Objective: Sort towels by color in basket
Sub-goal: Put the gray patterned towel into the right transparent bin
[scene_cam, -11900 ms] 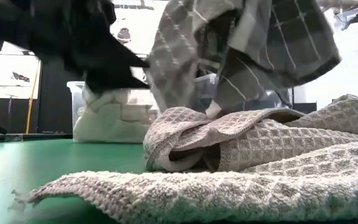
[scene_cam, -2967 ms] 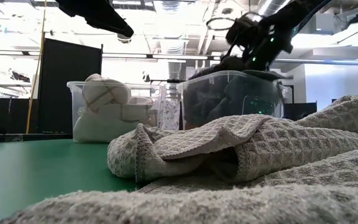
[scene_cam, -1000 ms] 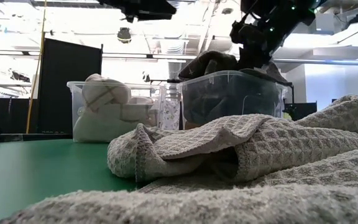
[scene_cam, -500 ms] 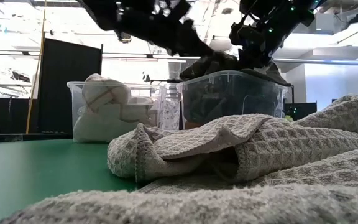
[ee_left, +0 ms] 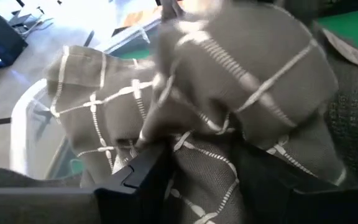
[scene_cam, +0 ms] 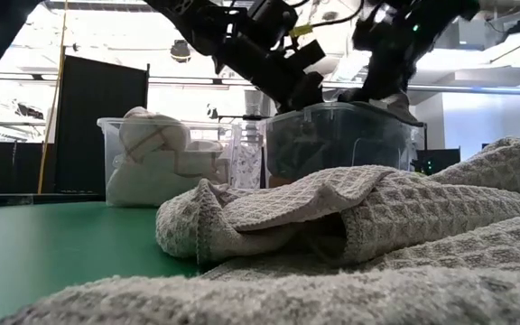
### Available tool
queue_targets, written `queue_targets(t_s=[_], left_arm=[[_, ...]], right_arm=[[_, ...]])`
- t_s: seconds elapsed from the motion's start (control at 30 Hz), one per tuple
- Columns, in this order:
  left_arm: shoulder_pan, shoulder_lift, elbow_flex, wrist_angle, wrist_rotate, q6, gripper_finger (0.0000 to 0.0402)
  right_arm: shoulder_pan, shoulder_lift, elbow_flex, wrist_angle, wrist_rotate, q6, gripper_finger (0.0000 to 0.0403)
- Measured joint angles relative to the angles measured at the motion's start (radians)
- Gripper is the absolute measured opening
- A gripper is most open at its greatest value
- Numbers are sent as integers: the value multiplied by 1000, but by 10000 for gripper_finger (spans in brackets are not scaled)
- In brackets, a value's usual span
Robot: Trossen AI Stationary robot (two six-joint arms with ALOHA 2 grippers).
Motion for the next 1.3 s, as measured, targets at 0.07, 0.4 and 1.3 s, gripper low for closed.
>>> queue_targets(t_s=[0.07,0.4,1.3], left_arm=[[0,2,1,-2,0,0,173],[0,1,1,-8,0,-16,173],[-77,-368,-3,-426,-94,-49,173]], right_arm=[[1,-48,15,-15,1,-28,58],[42,-167,33,79,16,-31,178],[-87,263,33,103,104,-7,128]])
